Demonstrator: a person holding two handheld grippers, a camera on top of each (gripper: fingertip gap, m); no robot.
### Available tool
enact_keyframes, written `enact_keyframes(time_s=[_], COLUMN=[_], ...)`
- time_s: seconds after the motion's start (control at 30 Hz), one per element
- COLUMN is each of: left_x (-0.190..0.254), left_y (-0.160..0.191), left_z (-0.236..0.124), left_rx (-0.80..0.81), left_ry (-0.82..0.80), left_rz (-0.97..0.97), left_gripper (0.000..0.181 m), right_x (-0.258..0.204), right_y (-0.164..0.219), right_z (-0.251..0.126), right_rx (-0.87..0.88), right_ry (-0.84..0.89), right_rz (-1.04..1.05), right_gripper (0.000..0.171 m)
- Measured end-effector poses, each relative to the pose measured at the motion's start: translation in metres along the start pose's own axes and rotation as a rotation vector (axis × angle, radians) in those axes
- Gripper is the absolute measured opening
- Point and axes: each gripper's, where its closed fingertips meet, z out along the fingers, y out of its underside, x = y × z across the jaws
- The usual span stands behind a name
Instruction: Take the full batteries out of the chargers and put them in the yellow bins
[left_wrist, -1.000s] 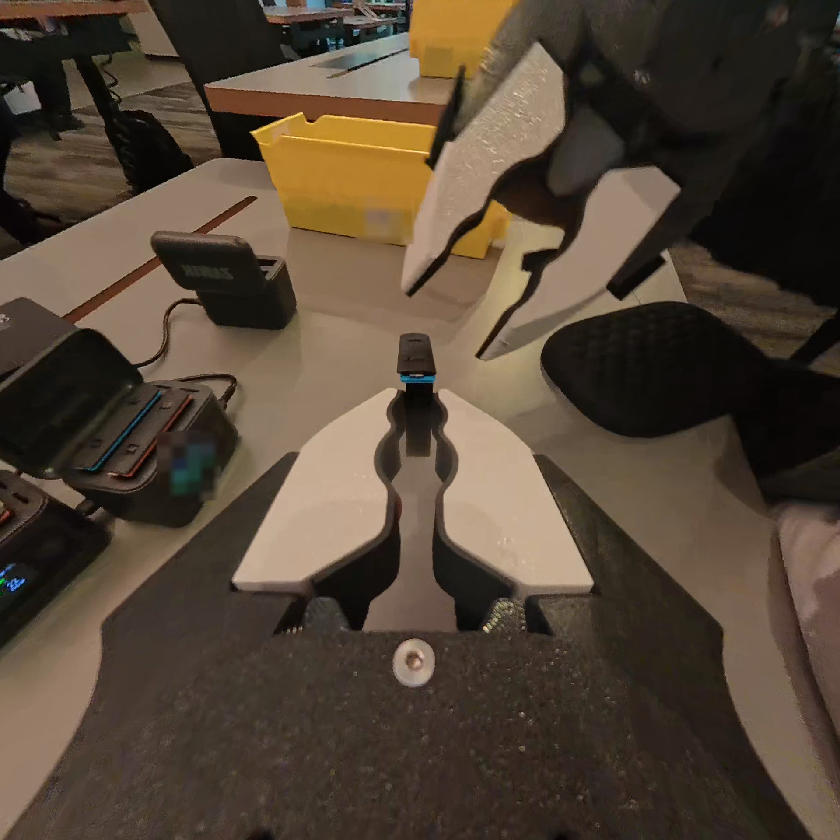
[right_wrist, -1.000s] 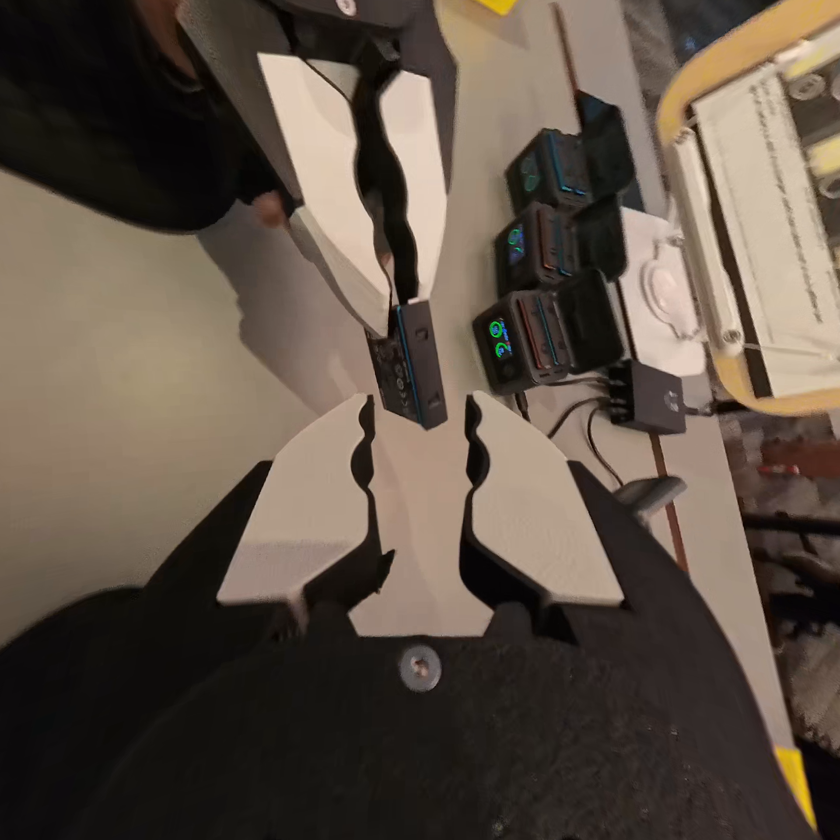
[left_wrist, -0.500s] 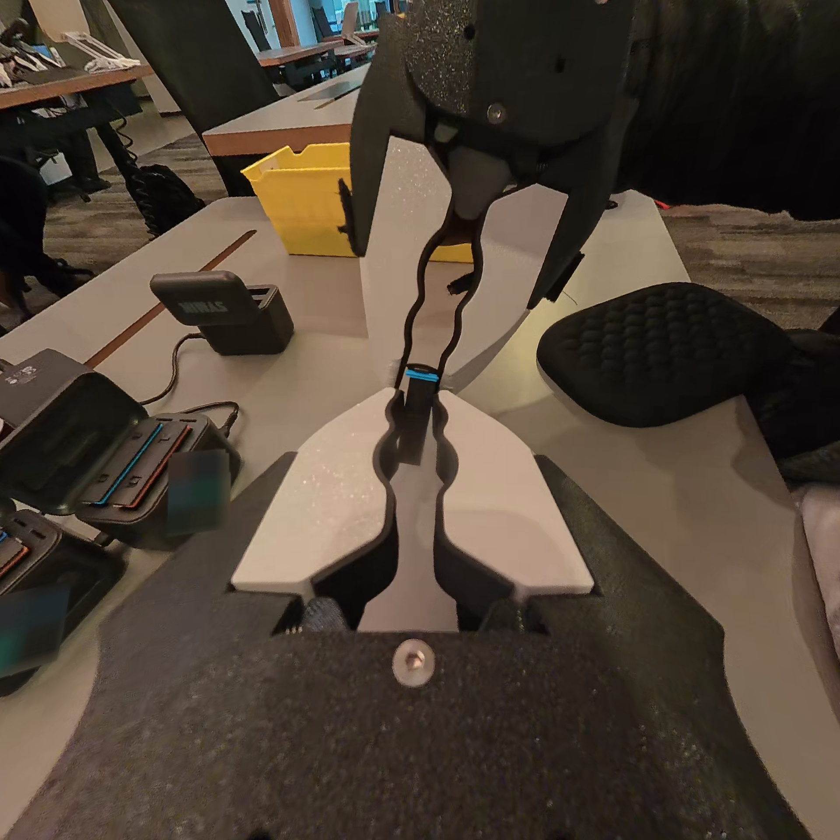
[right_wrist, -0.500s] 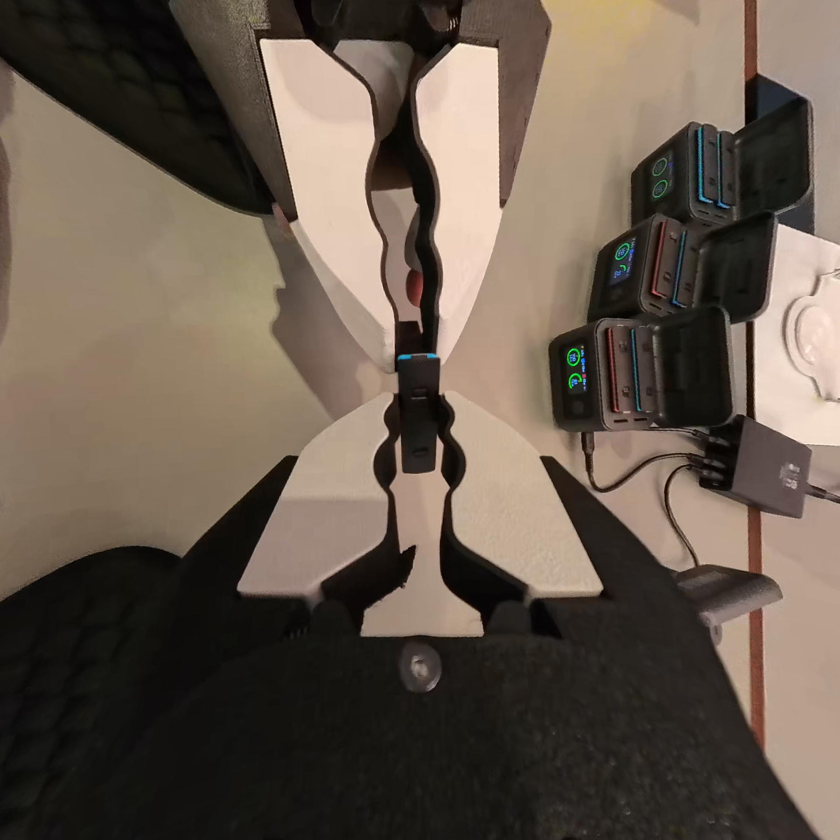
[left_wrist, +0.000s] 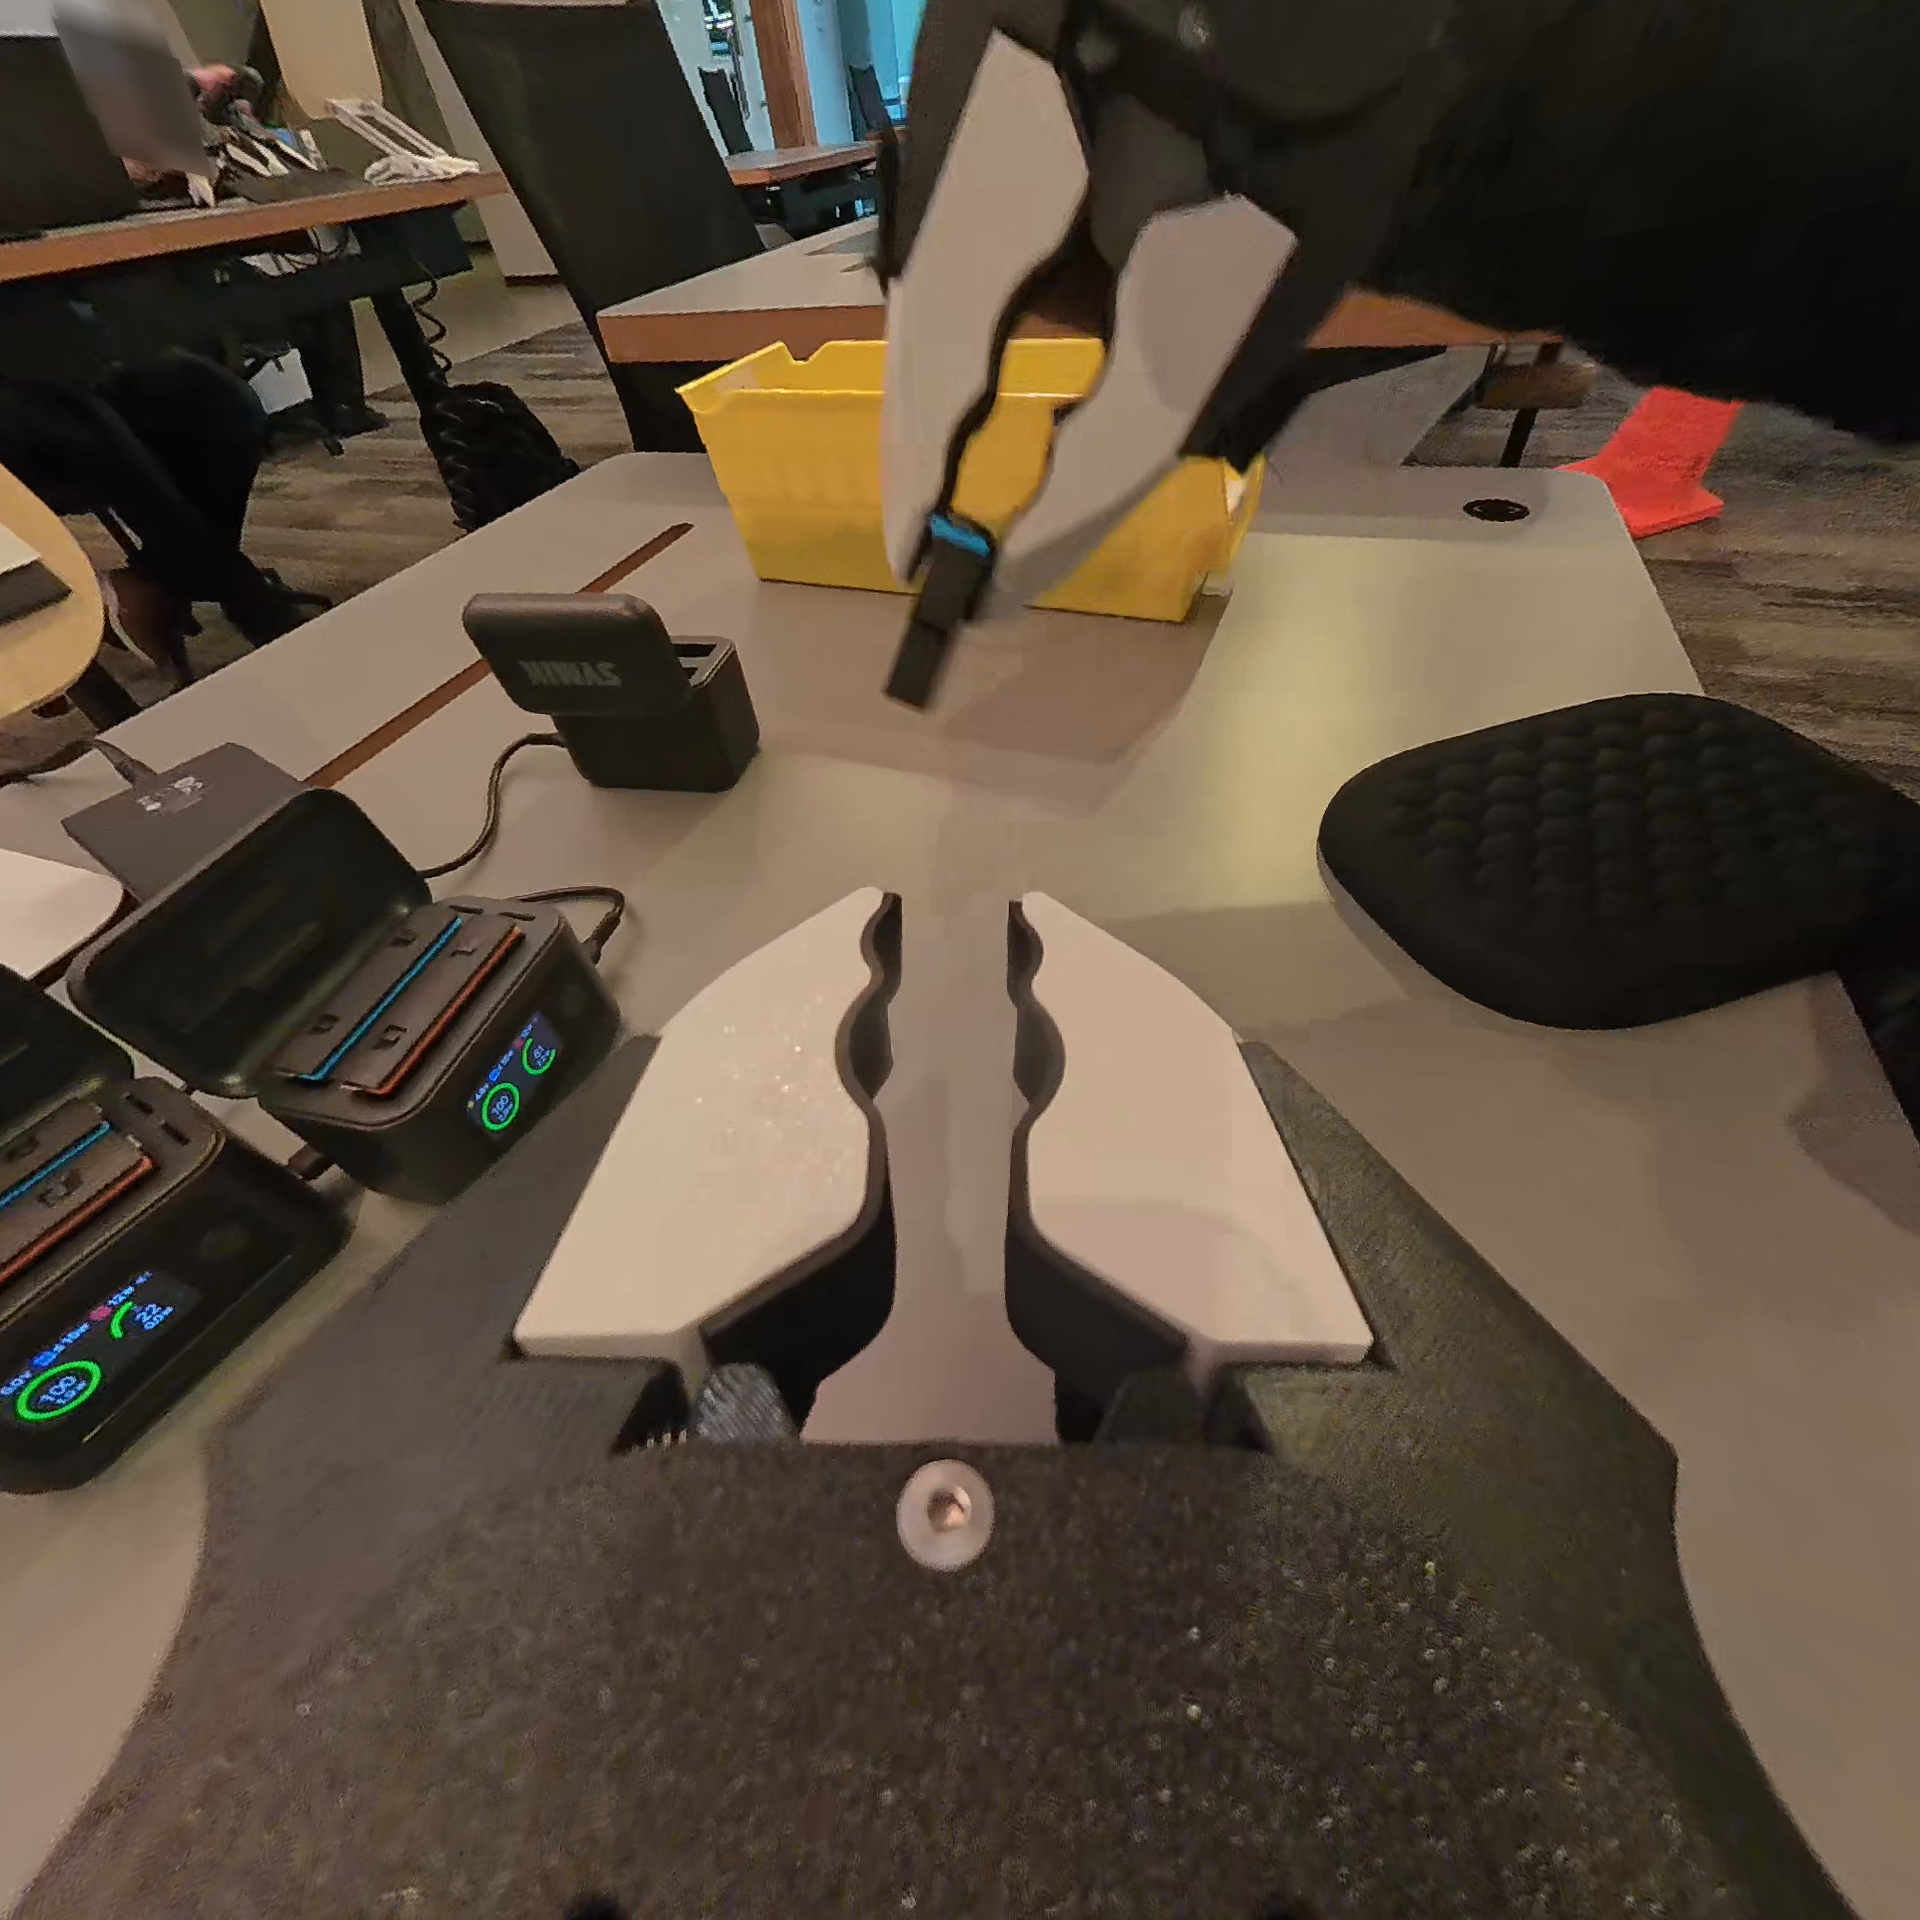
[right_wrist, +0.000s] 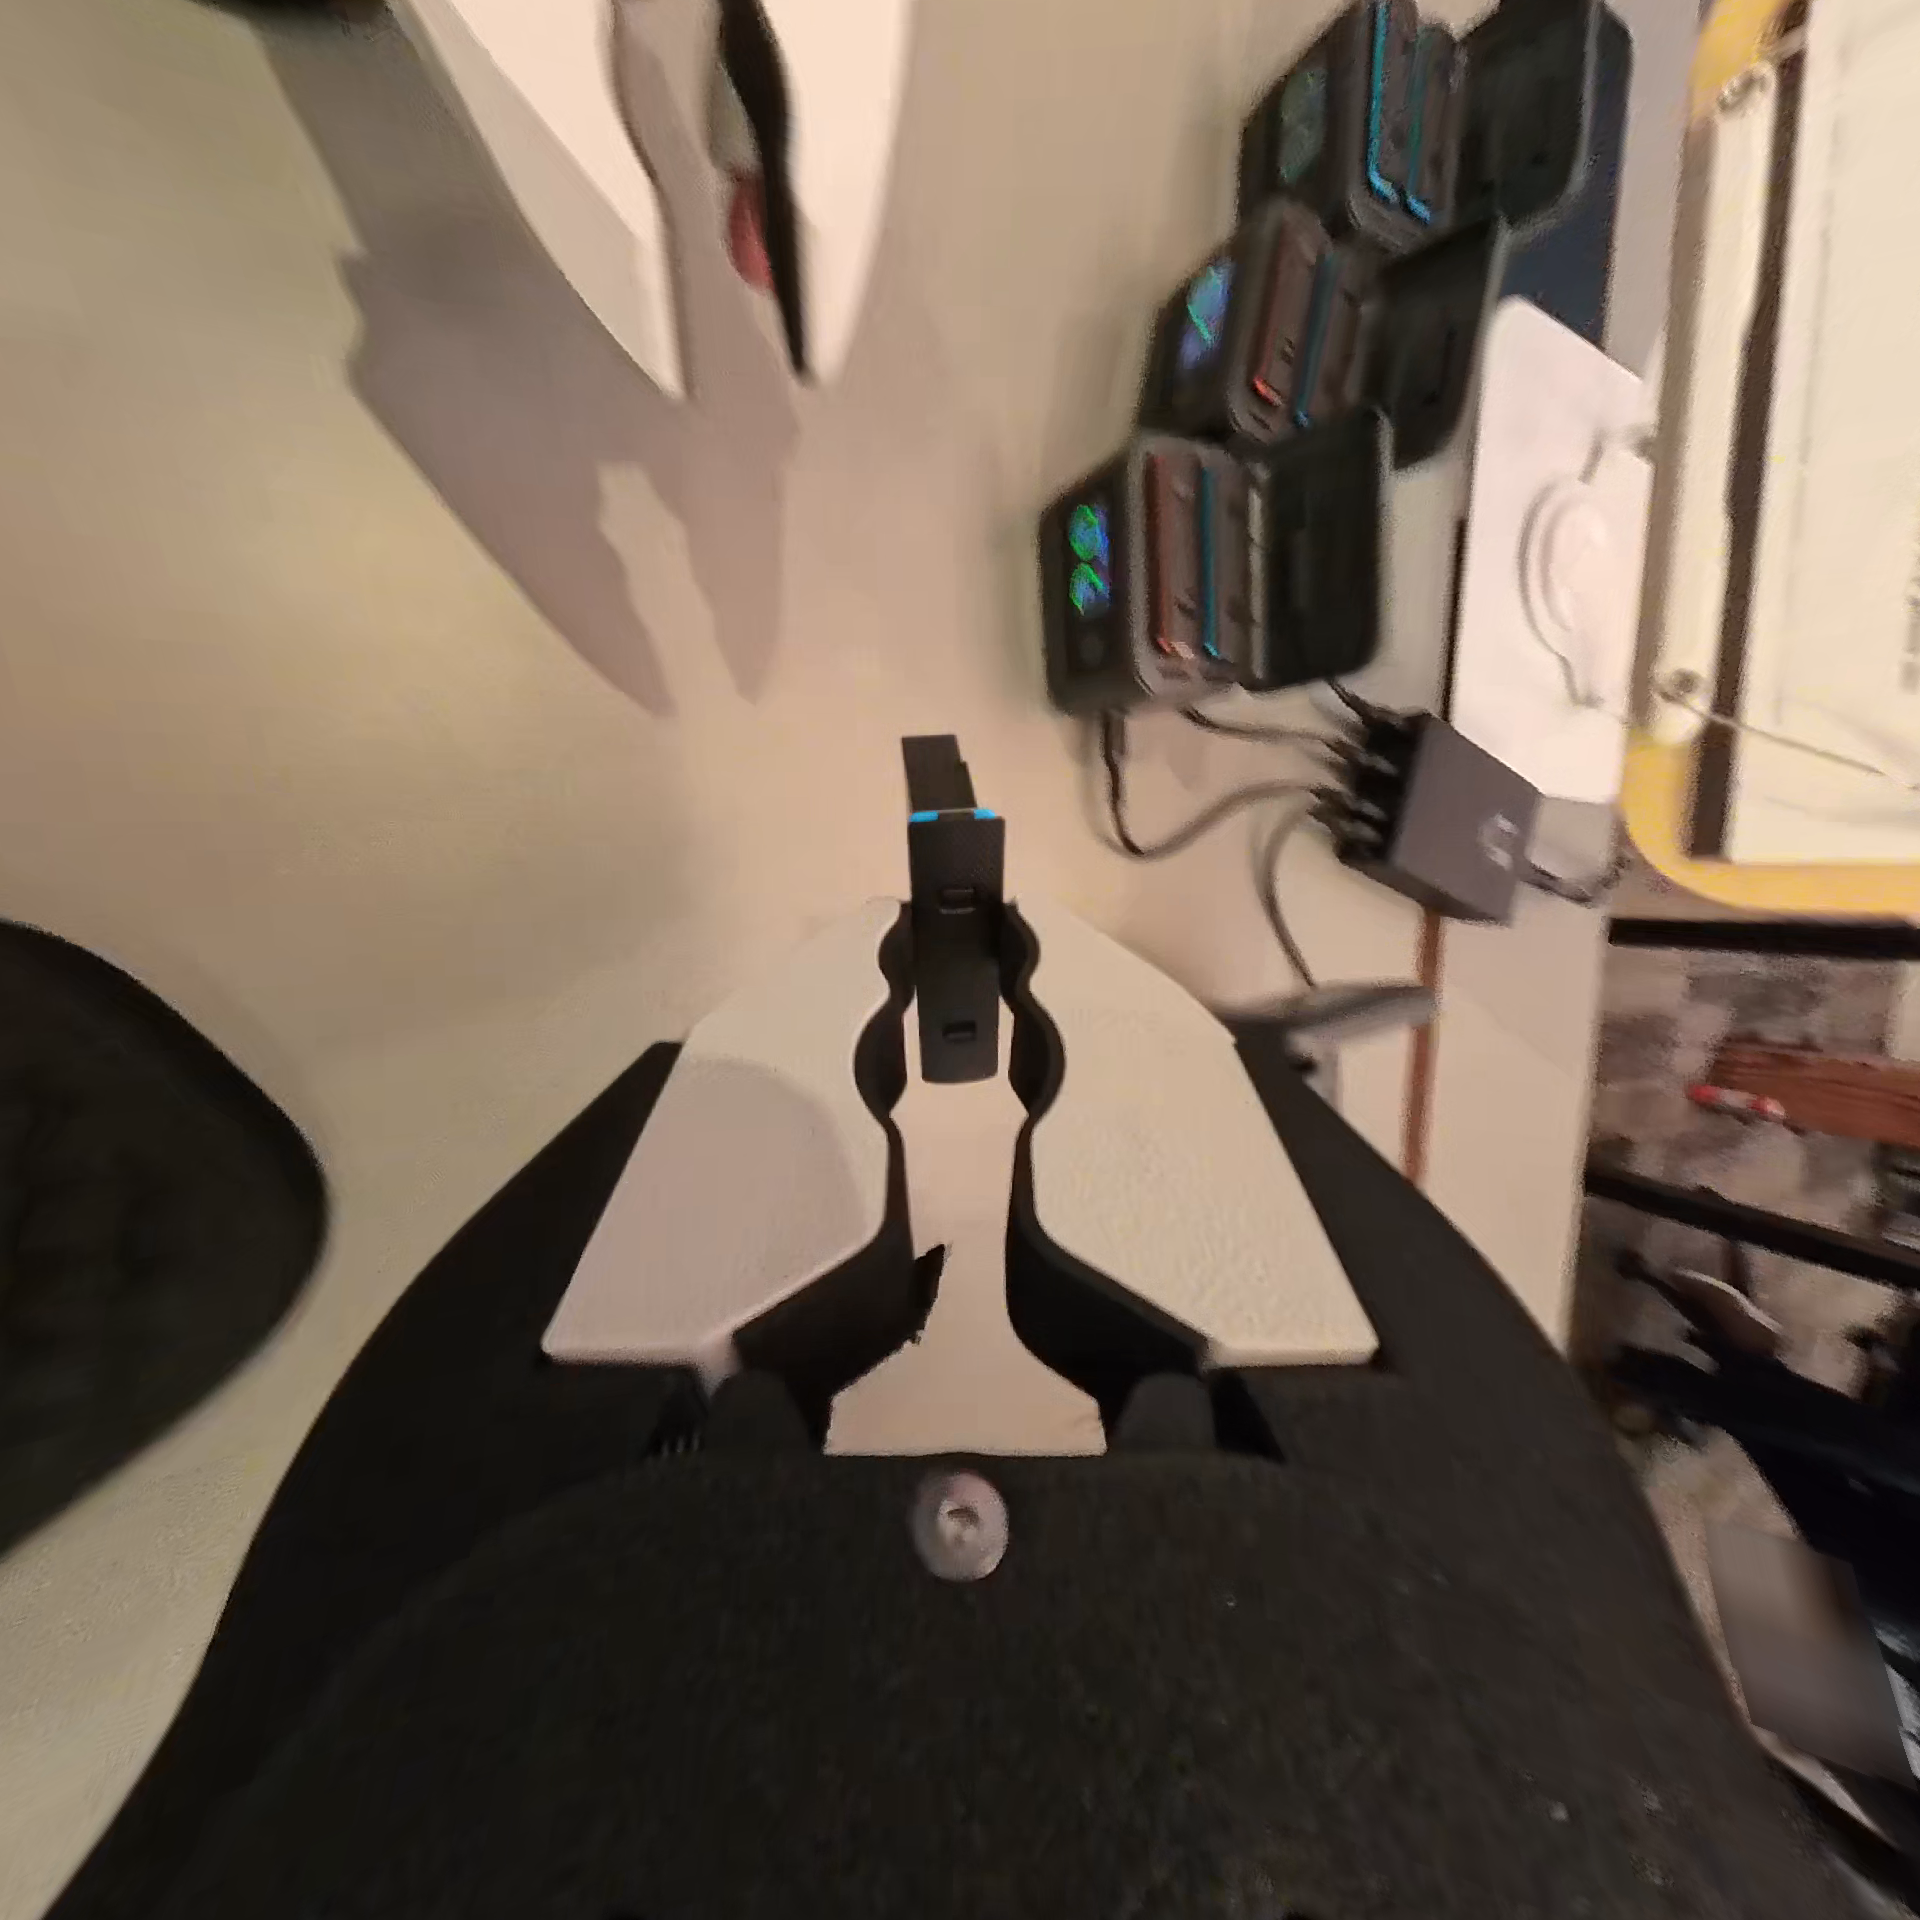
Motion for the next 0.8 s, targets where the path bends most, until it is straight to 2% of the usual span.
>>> enact_keyframes(time_s=[0.17, 0.37, 0.63, 0.8], left_x=[0.002, 0.003, 0.005, -0.009], left_y=[0.007, 0.015, 0.028, 0.031], left_z=[0.003, 0.006, 0.011, 0.02], left_rx=[-0.029, -0.055, -0.092, -0.123], left_ry=[0.004, 0.014, 0.036, -0.049], left_rz=[0.01, 0.008, -0.013, -0.04], left_gripper=[0.018, 0.018, 0.017, 0.035], right_x=[0.054, 0.098, 0.121, 0.121], right_y=[0.056, 0.103, 0.156, 0.175], right_z=[-0.014, -0.005, 0.021, 0.029], right_rx=[-0.181, -0.301, -0.42, -0.418], right_ry=[0.089, 0.097, 0.047, 0.045], right_rz=[-0.148, -0.254, -0.13, -0.075], right_gripper=[0.015, 0.015, 0.015, 0.015])
